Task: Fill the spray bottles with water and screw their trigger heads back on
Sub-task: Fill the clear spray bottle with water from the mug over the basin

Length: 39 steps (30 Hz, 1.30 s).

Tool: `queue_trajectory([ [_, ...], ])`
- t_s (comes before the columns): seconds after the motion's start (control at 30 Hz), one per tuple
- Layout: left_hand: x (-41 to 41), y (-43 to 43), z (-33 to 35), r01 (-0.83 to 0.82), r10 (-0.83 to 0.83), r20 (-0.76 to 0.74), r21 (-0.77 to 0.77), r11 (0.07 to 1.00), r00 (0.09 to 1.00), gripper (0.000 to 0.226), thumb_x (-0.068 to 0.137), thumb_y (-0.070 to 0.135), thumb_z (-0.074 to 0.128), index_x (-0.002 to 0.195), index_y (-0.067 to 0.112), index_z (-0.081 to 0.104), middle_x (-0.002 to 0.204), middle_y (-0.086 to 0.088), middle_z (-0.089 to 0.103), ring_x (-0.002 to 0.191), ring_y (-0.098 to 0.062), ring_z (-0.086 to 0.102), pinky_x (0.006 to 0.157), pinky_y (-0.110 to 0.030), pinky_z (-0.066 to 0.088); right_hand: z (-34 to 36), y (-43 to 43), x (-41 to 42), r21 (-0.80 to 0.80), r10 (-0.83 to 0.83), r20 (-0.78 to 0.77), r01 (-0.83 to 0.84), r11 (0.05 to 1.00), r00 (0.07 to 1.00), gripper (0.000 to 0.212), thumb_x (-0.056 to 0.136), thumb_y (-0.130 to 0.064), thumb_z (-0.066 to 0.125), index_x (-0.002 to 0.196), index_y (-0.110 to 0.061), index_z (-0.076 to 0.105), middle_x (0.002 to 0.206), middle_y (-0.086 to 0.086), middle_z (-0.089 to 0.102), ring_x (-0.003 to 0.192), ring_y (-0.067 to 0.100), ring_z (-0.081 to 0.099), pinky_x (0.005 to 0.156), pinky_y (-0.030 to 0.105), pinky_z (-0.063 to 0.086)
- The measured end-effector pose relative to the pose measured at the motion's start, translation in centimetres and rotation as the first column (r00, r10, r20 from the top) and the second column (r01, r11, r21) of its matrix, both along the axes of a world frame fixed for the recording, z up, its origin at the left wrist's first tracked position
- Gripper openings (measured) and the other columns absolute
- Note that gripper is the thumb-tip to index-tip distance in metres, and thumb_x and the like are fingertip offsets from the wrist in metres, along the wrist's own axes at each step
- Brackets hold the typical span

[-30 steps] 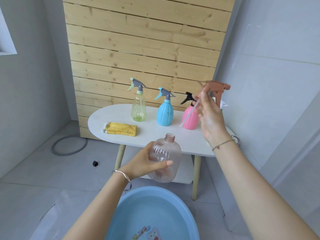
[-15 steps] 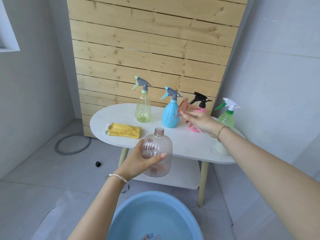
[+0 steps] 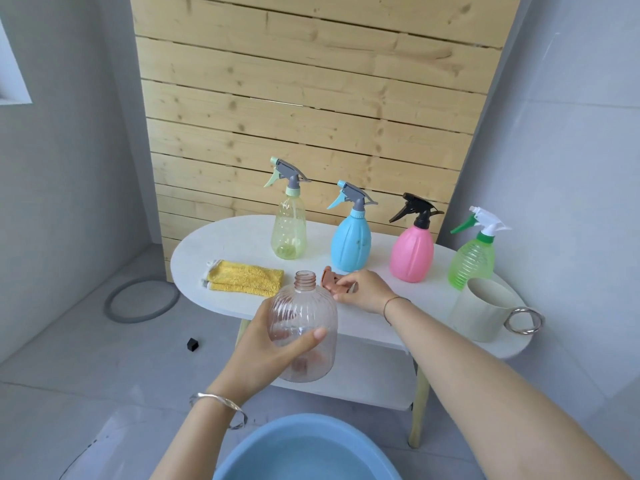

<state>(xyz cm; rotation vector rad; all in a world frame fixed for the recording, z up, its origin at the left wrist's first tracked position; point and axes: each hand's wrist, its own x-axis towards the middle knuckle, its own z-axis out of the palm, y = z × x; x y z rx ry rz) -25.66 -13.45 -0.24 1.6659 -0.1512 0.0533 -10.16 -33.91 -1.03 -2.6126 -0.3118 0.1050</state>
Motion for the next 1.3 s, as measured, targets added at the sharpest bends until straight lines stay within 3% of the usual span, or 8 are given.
queue_trajectory([
  [0.17,0.6,0.2,-0.7,-0.021,0.022,-0.016,0.020,1.000,1.000,0.064,0.064,0.049,0.081,0.118,0.039,0.048,0.115,0.016,0.065,0.105,-0.002,0.063,0.089,-0.025,0.053,-0.9,0.0,0.7,0.099,-0.059,-0.046,0.063,0.993,0.997,0.030,0.076,-0.033,0.076,0.099,-0.015,0.073,0.099,0.001,0.068,0.089,0.013,0.057,0.084,0.028,0.045],
  [0.37,0.7,0.1,-0.9,-0.029,0.030,-0.018,0.060,0.998,0.999,0.078,0.059,0.061,0.081,0.124,0.040,0.045,0.118,0.018,0.062,0.107,-0.001,0.061,0.091,-0.024,0.051,0.3,-1.0,0.2,0.191,-0.105,-0.125,0.128,0.973,0.987,0.046,0.075,-0.041,0.076,0.110,-0.013,0.068,0.102,-0.002,0.063,0.098,0.011,0.057,0.085,0.020,0.041],
  [0.47,0.4,-0.5,-1.0,-0.023,0.024,-0.008,0.075,0.997,1.000,0.074,0.062,0.053,0.081,0.125,0.037,0.044,0.118,0.022,0.059,0.107,0.007,0.057,0.084,-0.012,0.047,1.5,-2.3,-1.1,0.330,-0.131,-0.110,0.161,0.930,0.985,0.039,0.078,-0.039,0.074,0.107,-0.014,0.069,0.103,-0.002,0.063,0.099,0.011,0.057,0.085,0.021,0.038],
  [0.67,0.1,-2.3,-1.0,0.018,-0.017,-0.015,0.080,0.997,1.000,0.072,0.060,0.050,0.080,0.121,0.028,0.049,0.114,0.016,0.063,0.101,0.013,0.058,0.091,-0.017,0.048,4.1,-6.1,-5.4,0.509,-0.130,-0.097,0.161,0.845,0.987,0.016,0.082,-0.036,0.071,0.093,-0.025,0.069,0.096,-0.008,0.068,0.094,0.008,0.059,0.078,0.015,0.042],
  [0.77,0.0,-3.3,-1.1,0.019,-0.019,-0.006,0.105,0.994,1.000,0.071,0.060,0.050,0.080,0.120,0.028,0.049,0.112,0.018,0.063,0.098,0.017,0.056,0.076,-0.004,0.044,5.4,-8.7,-7.6,0.570,-0.231,0.039,0.168,0.804,0.972,0.018,0.082,-0.029,0.073,0.096,-0.018,0.070,0.101,-0.002,0.070,0.094,0.010,0.060,0.076,0.008,0.043],
  [0.93,0.1,-4.3,-1.9,0.031,-0.025,-0.045,0.128,0.991,0.999,0.080,0.057,0.060,0.083,0.122,0.026,0.050,0.114,0.015,0.063,0.107,0.001,0.059,0.092,-0.023,0.048,6.3,-15.2,-10.1,0.543,-0.551,0.298,0.336,0.770,0.780,0.027,0.086,-0.030,0.067,0.110,-0.018,0.065,0.116,-0.003,0.057,0.112,0.017,0.052,0.090,0.021,0.039],
  [1.1,0.0,-5.4,-2.4,0.054,-0.049,-0.039,0.144,0.988,0.998,0.076,0.062,0.048,0.082,0.124,0.022,0.049,0.116,0.011,0.063,0.108,-0.005,0.060,0.093,-0.025,0.048,3.6,-21.0,-11.3,0.408,-0.673,0.079,0.592,0.695,0.735,0.057,0.095,-0.037,0.051,0.143,-0.010,0.037,0.150,0.007,0.034,0.137,0.023,0.033,0.107,0.032,0.029],
  [1.3,0.1,-5.9,-2.6,0.064,-0.063,-0.014,0.158,0.985,0.998,0.091,0.049,0.065,0.077,0.125,0.025,0.048,0.117,0.013,0.062,0.110,-0.003,0.058,0.092,-0.021,0.045,0.5,-23.0,-10.7,0.413,-0.657,-0.046,0.613,0.674,0.753,0.057,0.095,-0.044,0.047,0.141,-0.009,0.041,0.147,0.010,0.038,0.135,0.026,0.035,0.111,0.036,0.028],
])
